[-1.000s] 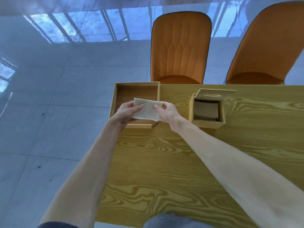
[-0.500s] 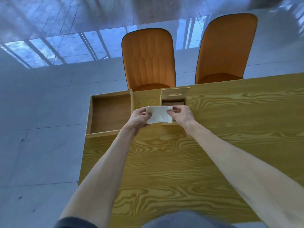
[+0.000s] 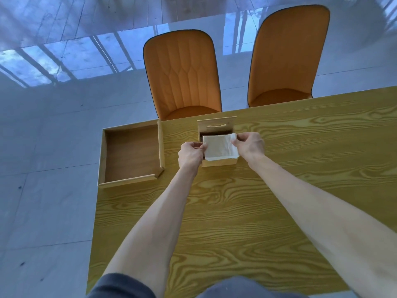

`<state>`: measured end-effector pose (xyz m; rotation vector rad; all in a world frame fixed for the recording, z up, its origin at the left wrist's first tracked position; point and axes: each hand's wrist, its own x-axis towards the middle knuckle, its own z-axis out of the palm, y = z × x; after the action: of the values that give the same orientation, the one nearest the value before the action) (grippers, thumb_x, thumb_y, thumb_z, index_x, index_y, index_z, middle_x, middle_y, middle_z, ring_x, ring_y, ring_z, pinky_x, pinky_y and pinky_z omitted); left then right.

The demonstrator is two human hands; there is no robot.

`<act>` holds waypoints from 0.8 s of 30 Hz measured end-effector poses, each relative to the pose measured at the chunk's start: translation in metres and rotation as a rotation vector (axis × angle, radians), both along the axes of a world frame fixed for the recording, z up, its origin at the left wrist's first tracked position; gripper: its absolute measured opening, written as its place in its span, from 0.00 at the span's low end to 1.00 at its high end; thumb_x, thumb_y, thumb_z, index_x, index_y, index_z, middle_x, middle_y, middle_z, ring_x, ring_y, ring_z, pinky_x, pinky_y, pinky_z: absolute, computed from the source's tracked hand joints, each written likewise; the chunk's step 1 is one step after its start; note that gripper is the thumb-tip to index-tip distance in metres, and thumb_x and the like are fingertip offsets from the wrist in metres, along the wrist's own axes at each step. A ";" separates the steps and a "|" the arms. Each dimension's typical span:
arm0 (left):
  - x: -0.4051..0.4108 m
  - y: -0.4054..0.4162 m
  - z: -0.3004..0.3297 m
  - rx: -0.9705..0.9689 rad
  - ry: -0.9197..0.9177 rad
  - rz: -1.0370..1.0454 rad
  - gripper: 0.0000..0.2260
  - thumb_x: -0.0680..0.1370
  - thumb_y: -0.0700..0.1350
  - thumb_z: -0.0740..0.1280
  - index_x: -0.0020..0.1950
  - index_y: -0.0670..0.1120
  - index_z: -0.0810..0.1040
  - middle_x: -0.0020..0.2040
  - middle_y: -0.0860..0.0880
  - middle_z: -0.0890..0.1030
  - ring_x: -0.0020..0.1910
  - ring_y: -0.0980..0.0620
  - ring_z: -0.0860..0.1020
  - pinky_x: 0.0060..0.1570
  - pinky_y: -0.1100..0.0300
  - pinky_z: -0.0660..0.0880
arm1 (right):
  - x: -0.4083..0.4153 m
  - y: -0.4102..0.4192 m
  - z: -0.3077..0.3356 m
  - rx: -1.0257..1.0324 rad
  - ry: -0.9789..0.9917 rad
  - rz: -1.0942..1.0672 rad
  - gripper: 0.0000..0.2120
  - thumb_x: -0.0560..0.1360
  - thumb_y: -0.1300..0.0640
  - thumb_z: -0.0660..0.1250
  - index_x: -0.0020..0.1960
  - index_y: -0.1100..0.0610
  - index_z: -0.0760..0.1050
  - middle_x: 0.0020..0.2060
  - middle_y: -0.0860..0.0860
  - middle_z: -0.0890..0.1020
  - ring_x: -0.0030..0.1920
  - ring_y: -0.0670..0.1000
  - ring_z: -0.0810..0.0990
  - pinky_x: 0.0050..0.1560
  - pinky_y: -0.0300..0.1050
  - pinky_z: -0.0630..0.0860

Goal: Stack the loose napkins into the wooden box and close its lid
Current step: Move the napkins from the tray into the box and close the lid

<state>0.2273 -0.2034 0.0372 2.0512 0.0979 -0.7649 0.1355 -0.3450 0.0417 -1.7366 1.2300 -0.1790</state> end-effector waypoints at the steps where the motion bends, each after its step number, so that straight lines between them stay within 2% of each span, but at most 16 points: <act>1: 0.002 -0.002 0.000 0.028 -0.037 -0.006 0.10 0.78 0.50 0.72 0.55 0.46 0.84 0.48 0.48 0.86 0.39 0.52 0.83 0.46 0.54 0.82 | 0.003 -0.001 -0.001 -0.028 0.015 0.008 0.09 0.77 0.56 0.71 0.55 0.59 0.83 0.49 0.53 0.85 0.38 0.49 0.79 0.37 0.39 0.75; 3: 0.005 -0.005 -0.001 0.073 -0.101 -0.035 0.11 0.79 0.52 0.70 0.57 0.47 0.84 0.48 0.50 0.85 0.38 0.55 0.80 0.45 0.58 0.77 | 0.010 -0.002 -0.002 -0.101 0.052 0.039 0.08 0.77 0.55 0.70 0.52 0.58 0.83 0.46 0.53 0.86 0.35 0.48 0.78 0.32 0.36 0.72; 5: 0.008 -0.007 -0.001 0.115 -0.157 -0.082 0.12 0.79 0.52 0.69 0.58 0.48 0.84 0.52 0.50 0.86 0.45 0.51 0.82 0.48 0.56 0.78 | 0.015 -0.001 -0.002 -0.187 0.112 0.082 0.08 0.77 0.53 0.70 0.52 0.56 0.83 0.44 0.53 0.86 0.34 0.49 0.79 0.29 0.35 0.70; 8: 0.008 -0.012 -0.002 0.192 -0.227 -0.144 0.13 0.80 0.53 0.67 0.58 0.48 0.84 0.54 0.48 0.86 0.52 0.46 0.83 0.52 0.52 0.80 | 0.020 0.001 -0.004 -0.283 0.167 0.136 0.10 0.77 0.50 0.69 0.53 0.55 0.83 0.45 0.53 0.86 0.40 0.52 0.83 0.37 0.41 0.78; 12: 0.006 -0.020 -0.004 0.306 -0.340 -0.169 0.10 0.79 0.53 0.67 0.54 0.51 0.85 0.54 0.48 0.86 0.52 0.43 0.83 0.48 0.52 0.80 | 0.025 0.002 -0.011 -0.401 0.198 0.191 0.11 0.78 0.48 0.66 0.51 0.54 0.83 0.49 0.56 0.84 0.45 0.55 0.82 0.43 0.42 0.76; 15: 0.005 -0.022 -0.006 0.347 -0.412 -0.157 0.08 0.79 0.51 0.68 0.55 0.50 0.81 0.54 0.48 0.85 0.51 0.44 0.82 0.43 0.54 0.73 | 0.026 0.001 -0.016 -0.400 0.202 0.165 0.11 0.78 0.49 0.66 0.52 0.54 0.83 0.52 0.55 0.83 0.46 0.54 0.82 0.44 0.41 0.76; 17: 0.006 -0.022 -0.007 0.347 -0.405 -0.145 0.11 0.79 0.49 0.70 0.58 0.48 0.75 0.54 0.47 0.85 0.52 0.43 0.82 0.42 0.54 0.70 | 0.026 0.001 -0.017 -0.411 0.179 0.124 0.09 0.78 0.53 0.68 0.55 0.56 0.80 0.52 0.55 0.83 0.47 0.54 0.82 0.43 0.41 0.75; 20: 0.009 -0.019 -0.009 0.333 -0.374 -0.140 0.11 0.80 0.48 0.70 0.59 0.47 0.73 0.53 0.47 0.85 0.52 0.43 0.82 0.43 0.54 0.71 | 0.022 -0.001 -0.017 -0.373 0.084 0.081 0.09 0.76 0.59 0.69 0.55 0.57 0.77 0.49 0.54 0.83 0.47 0.53 0.81 0.42 0.41 0.74; 24: 0.016 -0.011 -0.002 0.261 -0.365 -0.128 0.10 0.81 0.48 0.68 0.61 0.47 0.75 0.53 0.48 0.85 0.52 0.44 0.82 0.45 0.52 0.75 | 0.015 -0.015 -0.013 -0.315 0.015 0.080 0.09 0.77 0.59 0.68 0.57 0.57 0.77 0.48 0.52 0.83 0.43 0.48 0.78 0.37 0.38 0.71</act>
<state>0.2435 -0.2141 0.0352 2.4320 -0.1494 -0.4596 0.1508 -0.3602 0.0286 -2.0577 1.1877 -0.3273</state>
